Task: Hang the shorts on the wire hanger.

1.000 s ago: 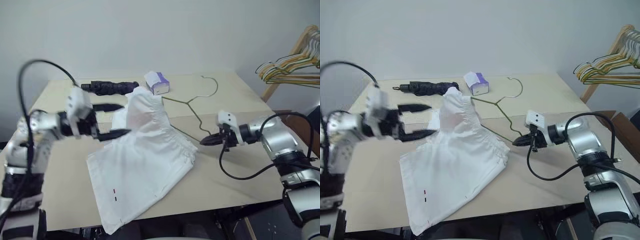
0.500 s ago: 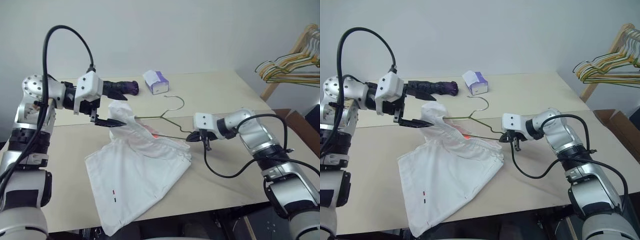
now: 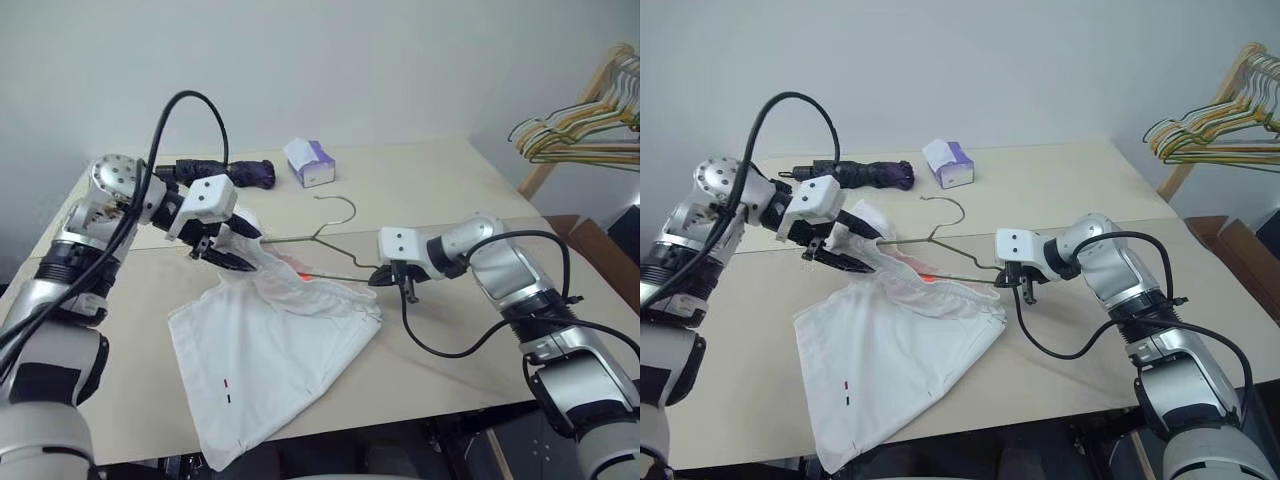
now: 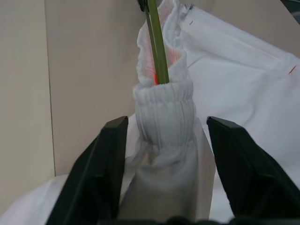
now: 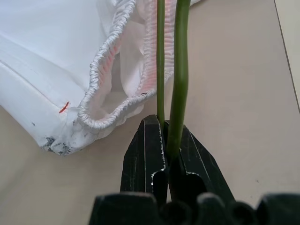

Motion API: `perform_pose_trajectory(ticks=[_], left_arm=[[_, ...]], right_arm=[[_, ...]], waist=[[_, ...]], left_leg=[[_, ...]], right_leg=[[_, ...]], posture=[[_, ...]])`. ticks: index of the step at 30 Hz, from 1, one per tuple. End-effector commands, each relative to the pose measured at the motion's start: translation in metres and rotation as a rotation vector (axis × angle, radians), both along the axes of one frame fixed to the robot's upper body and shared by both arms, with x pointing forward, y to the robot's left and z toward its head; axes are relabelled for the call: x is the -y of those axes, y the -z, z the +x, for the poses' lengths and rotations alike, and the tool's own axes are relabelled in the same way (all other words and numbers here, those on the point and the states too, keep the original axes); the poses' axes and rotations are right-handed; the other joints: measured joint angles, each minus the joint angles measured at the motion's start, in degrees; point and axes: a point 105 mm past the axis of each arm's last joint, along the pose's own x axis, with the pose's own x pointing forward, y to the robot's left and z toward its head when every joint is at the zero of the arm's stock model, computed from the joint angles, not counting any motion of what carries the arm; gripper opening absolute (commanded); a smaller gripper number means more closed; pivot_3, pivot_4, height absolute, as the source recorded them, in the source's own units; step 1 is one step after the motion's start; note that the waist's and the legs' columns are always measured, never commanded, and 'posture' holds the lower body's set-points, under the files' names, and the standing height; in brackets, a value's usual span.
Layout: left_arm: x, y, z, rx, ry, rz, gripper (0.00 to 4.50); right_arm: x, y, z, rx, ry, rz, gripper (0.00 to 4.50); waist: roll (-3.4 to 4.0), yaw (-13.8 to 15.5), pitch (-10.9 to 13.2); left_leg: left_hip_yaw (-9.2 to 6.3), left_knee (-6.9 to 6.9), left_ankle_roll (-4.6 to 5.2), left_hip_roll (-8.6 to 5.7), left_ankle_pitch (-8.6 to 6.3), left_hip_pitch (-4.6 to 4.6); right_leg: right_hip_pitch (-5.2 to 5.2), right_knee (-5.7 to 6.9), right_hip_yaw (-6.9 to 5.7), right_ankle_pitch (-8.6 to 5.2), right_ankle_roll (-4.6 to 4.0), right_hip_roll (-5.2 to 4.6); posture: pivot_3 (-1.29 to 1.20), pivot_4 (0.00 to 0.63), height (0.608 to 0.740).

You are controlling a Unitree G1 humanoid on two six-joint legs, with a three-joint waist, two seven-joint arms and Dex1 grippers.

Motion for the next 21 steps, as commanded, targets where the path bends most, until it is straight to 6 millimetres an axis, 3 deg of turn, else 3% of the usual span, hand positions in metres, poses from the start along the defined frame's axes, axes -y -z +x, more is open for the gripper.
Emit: perform_pose_trajectory(ticks=[1,6,12,17,21], left_arm=[[0.002,-0.010,0.005,0.040,0.007,0.007,1.71],[0.002,-0.005,0.008,0.055,0.007,0.018,0.05],[0.004,-0.011,0.012,0.117,0.000,0.005,0.02],[-0.003,-0.009,0.014,0.156,-0.014,0.032,0.00],[-0.003,-0.011,0.024,0.199,-0.069,-0.008,0.00]], right_arm=[[-0.004,-0.015,0.001,0.050,-0.013,0.013,0.00],[-0.004,-0.013,0.002,0.091,-0.014,0.007,0.00],[-0.009,-0.012,0.014,0.217,0.025,0.033,0.00],[0.002,-0.028,0.019,0.211,0.145,0.116,1.53],[0.030,-0.050,0.014,0.232,0.249,0.162,2.99]], waist=[[0.00,-0.02,0.00],[0.00,-0.10,0.00],[0.00,-0.42,0.00],[0.00,-0.99,0.00],[0.00,-0.77,0.00]], left_leg=[[0.01,0.01,0.01,0.00,-0.01,0.00],[0.01,0.02,0.01,0.00,-0.01,0.03],[0.01,0.03,0.01,0.00,-0.01,0.00],[0.01,0.03,0.01,0.00,-0.01,0.01],[0.00,0.04,0.01,0.00,-0.01,-0.01]], right_leg=[[0.00,0.00,0.02,0.00,0.00,-0.01],[-0.02,-0.05,0.02,-0.01,0.01,0.00],[-0.05,-0.02,0.03,-0.01,0.01,0.00],[-0.02,-0.01,0.04,-0.01,0.01,0.00],[-0.01,0.01,0.03,0.00,0.02,-0.01]], posture=[[-0.01,0.000,0.740],[-0.01,0.000,0.740],[0.00,0.000,0.740],[-0.01,0.000,0.740],[-0.02,0.000,0.740]])
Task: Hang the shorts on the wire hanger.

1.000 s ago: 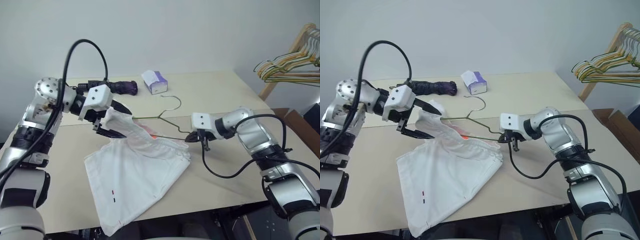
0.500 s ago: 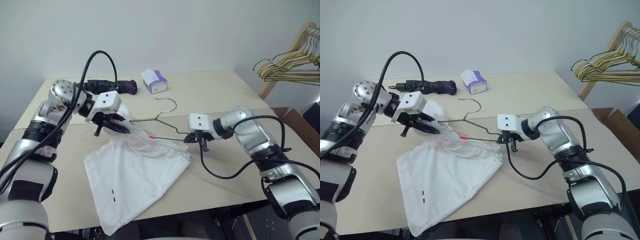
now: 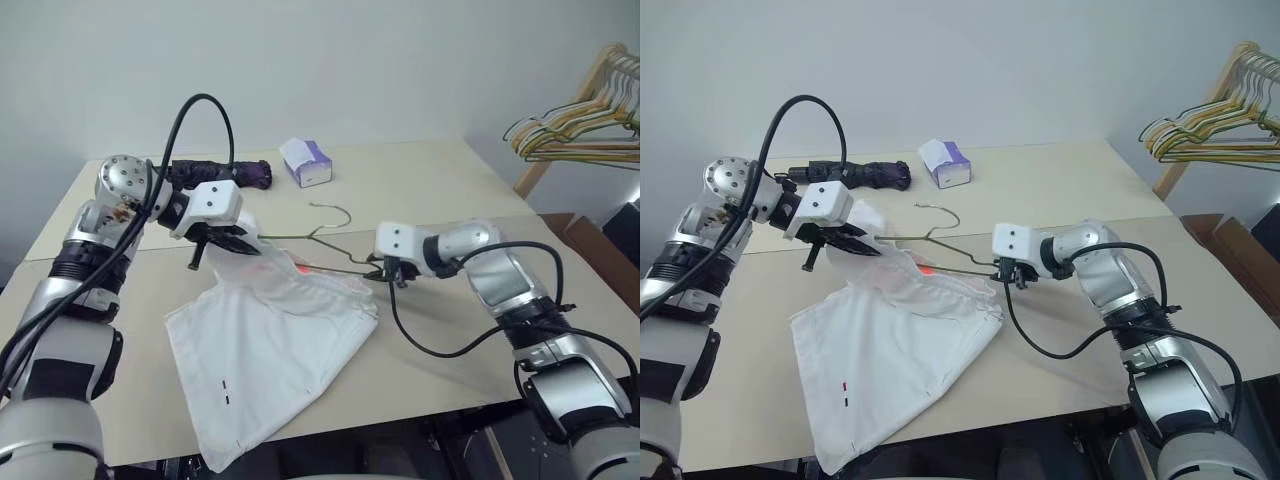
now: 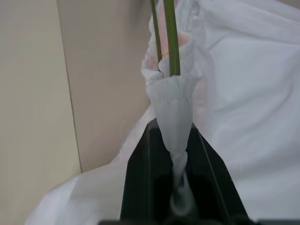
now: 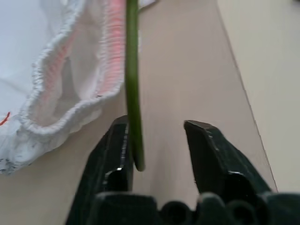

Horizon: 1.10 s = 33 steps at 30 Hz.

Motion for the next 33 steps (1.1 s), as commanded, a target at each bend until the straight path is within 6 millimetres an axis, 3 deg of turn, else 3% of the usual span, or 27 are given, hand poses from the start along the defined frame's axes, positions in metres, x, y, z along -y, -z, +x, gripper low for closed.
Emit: perform_pose_trajectory(ticks=[1,3,7,11,15,21,25,33], left_arm=[[-0.001,-0.013,0.009,0.063,-0.041,-0.044,0.00],[-0.001,-0.015,0.011,0.067,-0.050,-0.050,0.00],[-0.003,-0.017,0.013,0.073,-0.060,-0.064,0.00],[-0.003,-0.023,0.016,0.081,-0.073,-0.089,0.00],[-0.001,-0.026,0.016,0.100,-0.061,-0.091,0.00],[0.000,-0.025,0.016,0.088,-0.053,-0.089,0.00],[0.000,-0.027,0.015,0.095,-0.053,-0.092,0.00],[-0.002,-0.029,0.014,0.102,-0.055,-0.107,0.00]], right_arm=[[0.026,-0.043,-0.004,0.106,0.094,0.082,3.31],[0.039,-0.055,-0.014,0.075,0.158,0.135,3.94],[0.047,-0.057,-0.043,-0.031,0.180,0.194,3.94],[0.035,-0.044,-0.066,-0.161,0.190,0.305,3.94],[0.007,0.003,-0.071,-0.193,0.210,0.354,3.94],[-0.010,0.041,-0.060,-0.316,0.311,0.438,3.94],[-0.013,0.046,-0.065,-0.356,0.266,0.470,3.11],[-0.018,0.046,-0.060,-0.384,0.286,0.520,0.17]], waist=[[0.00,0.18,0.00],[0.00,0.17,0.00],[-0.01,-0.02,0.00],[-0.04,-0.59,-0.02],[-0.17,-0.58,-0.10],[-0.15,-0.51,-0.09],[-0.15,-0.23,-0.09],[-0.15,-0.33,-0.09]], left_leg=[[0.00,0.00,0.00,0.00,0.00,-0.01],[-0.01,0.00,0.03,0.00,-0.02,-0.02],[-0.01,0.01,0.03,0.01,-0.02,0.03],[0.00,0.02,0.04,0.01,-0.02,0.09],[0.00,0.04,0.05,0.03,-0.03,0.16],[0.03,0.11,0.06,-0.01,-0.03,0.08],[0.00,0.09,0.07,-0.01,-0.04,0.06],[0.00,0.10,0.08,-0.01,-0.05,0.09]], right_leg=[[-0.01,0.00,0.00,0.00,0.00,0.00],[-0.01,-0.01,-0.02,0.00,0.00,0.00],[0.00,-0.06,-0.01,0.00,0.00,0.00],[0.03,-0.11,0.03,-0.01,-0.01,0.00],[0.06,-0.09,0.06,-0.02,-0.01,0.02],[0.03,-0.08,0.11,-0.01,0.01,0.01],[0.03,-0.08,0.09,-0.02,0.01,0.01],[0.04,-0.07,0.11,-0.02,0.01,0.01]], posture=[[-0.01,0.000,0.740],[-0.02,0.000,0.740],[-0.03,0.000,0.740],[-0.04,0.000,0.740],[-0.04,0.000,0.740],[-0.02,0.000,0.740],[-0.01,0.000,0.740],[0.00,0.000,0.740]])
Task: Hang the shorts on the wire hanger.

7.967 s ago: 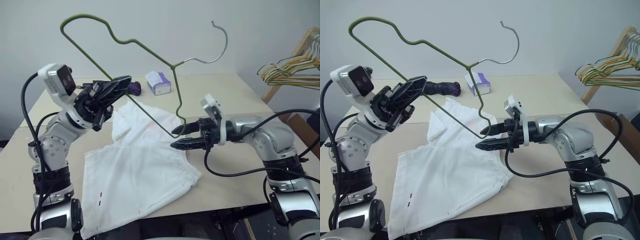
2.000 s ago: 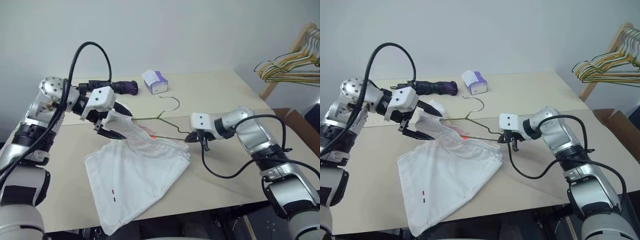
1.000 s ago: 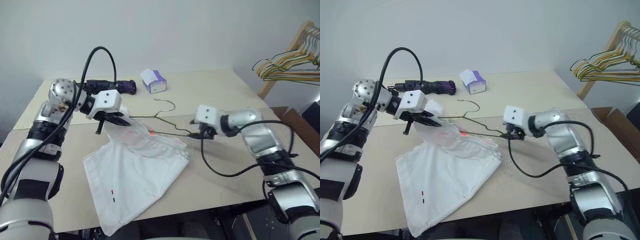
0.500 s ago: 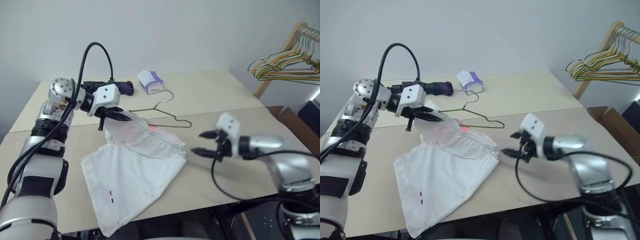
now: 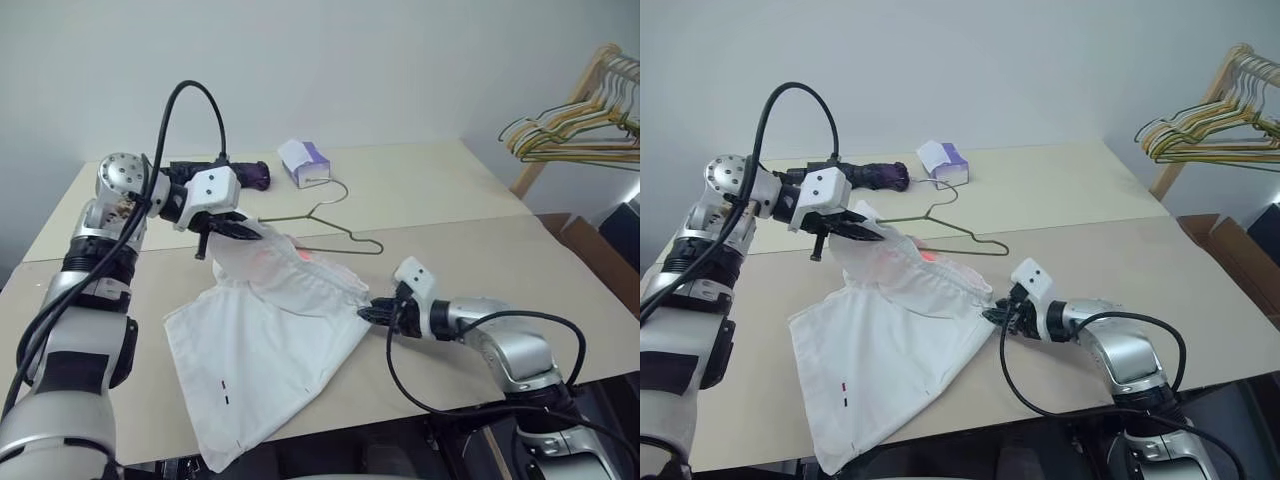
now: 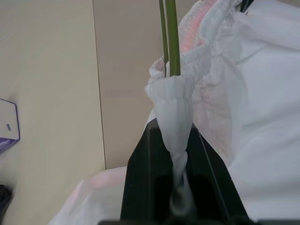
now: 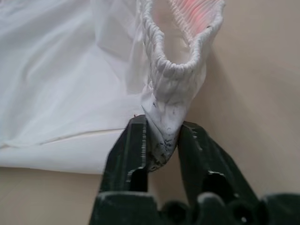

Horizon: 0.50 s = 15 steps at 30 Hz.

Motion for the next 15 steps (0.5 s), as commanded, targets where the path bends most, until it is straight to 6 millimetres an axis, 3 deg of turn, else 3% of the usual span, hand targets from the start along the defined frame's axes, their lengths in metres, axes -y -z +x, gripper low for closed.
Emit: perform_pose_trajectory(ticks=[1,8,15], left_arm=[[0.000,-0.020,0.000,0.066,0.015,-0.034,0.00],[-0.008,-0.020,-0.019,0.047,0.091,-0.036,0.00],[-0.014,-0.018,-0.030,0.028,0.108,-0.003,0.00]], right_arm=[[-0.003,-0.013,0.007,0.044,0.011,0.034,0.05],[0.021,-0.017,0.033,0.085,0.181,0.003,0.05],[0.046,-0.037,0.048,0.140,0.218,-0.002,0.05]], waist=[[0.00,-0.05,0.00],[0.01,-0.26,0.00],[0.01,0.33,0.00]], left_leg=[[0.00,0.00,0.00,0.00,0.00,0.00],[0.02,-0.01,0.00,0.00,0.00,0.00],[0.00,-0.01,0.01,0.00,-0.01,-0.01]], right_leg=[[0.00,0.00,0.00,0.00,0.00,0.00],[-0.03,0.04,0.06,0.00,0.00,0.00],[0.00,0.04,0.07,0.00,0.01,0.00]], posture=[[0.00,0.000,0.740],[0.00,0.000,0.740],[0.01,0.000,0.740]])
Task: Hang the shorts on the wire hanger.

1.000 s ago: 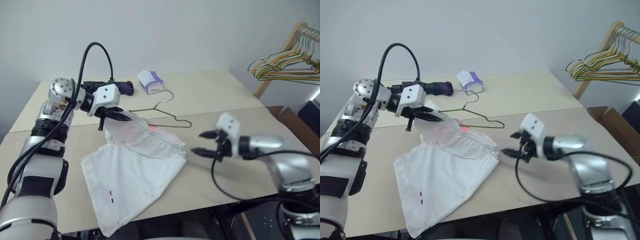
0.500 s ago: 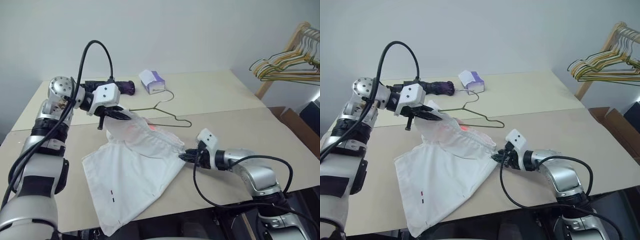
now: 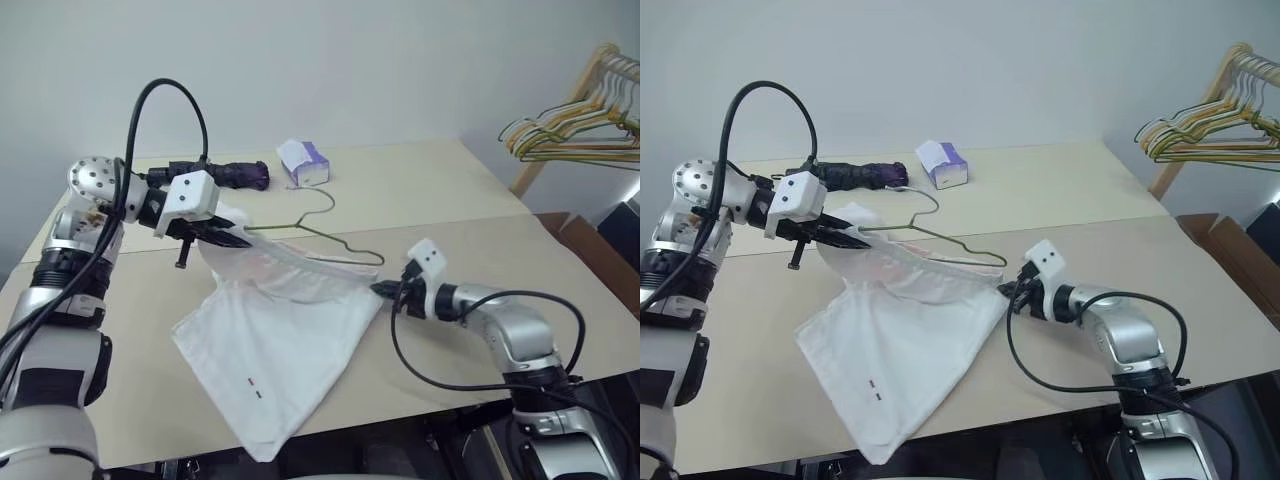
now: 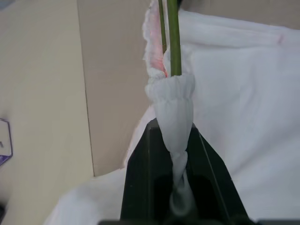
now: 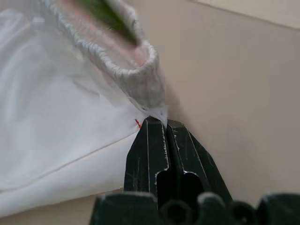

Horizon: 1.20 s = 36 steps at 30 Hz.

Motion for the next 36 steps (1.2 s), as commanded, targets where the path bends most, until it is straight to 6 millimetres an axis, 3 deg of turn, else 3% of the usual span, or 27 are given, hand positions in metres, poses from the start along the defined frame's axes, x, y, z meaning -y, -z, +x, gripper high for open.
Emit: perform_pose_trajectory(ticks=[1,9,20,28,36], left_arm=[[-0.006,-0.006,0.001,0.034,-0.014,0.043,0.00],[-0.003,-0.006,0.016,0.072,-0.096,-0.004,0.00],[-0.008,0.005,0.012,0.035,-0.073,0.070,0.00],[-0.006,0.007,0.024,0.100,-0.137,0.089,0.00],[0.013,-0.006,0.032,0.183,-0.170,0.079,0.00]], right_arm=[[0.017,-0.021,0.009,0.074,0.024,-0.001,0.05],[0.023,-0.026,0.001,0.108,-0.030,-0.056,0.05],[0.029,-0.028,0.000,0.140,-0.008,-0.076,0.05],[0.023,-0.067,-0.005,0.216,-0.107,-0.158,0.05],[-0.015,-0.139,-0.005,0.390,-0.270,-0.416,0.05]], waist=[[0.00,0.23,0.00],[0.00,0.34,0.00],[0.00,-0.27,0.00],[0.02,-0.14,0.01],[0.04,-0.43,0.02]], left_leg=[[0.01,0.00,0.00,-0.01,0.00,0.01],[0.01,0.00,0.00,-0.02,0.00,-0.02],[0.03,0.01,0.00,-0.02,0.00,0.02],[0.04,0.02,0.00,-0.02,0.00,0.02],[0.07,0.00,0.01,-0.01,-0.01,0.00]], right_leg=[[0.01,-0.01,0.02,0.00,0.00,0.00],[0.00,-0.02,0.02,0.00,0.00,0.01],[0.00,-0.03,0.05,0.00,0.00,0.01],[-0.02,-0.02,0.06,0.00,0.01,0.01],[-0.11,0.00,0.10,-0.01,0.01,0.01]], posture=[[0.01,0.000,0.740],[0.00,0.000,0.740],[-0.01,0.000,0.740],[-0.01,0.000,0.740],[-0.03,0.000,0.740]])
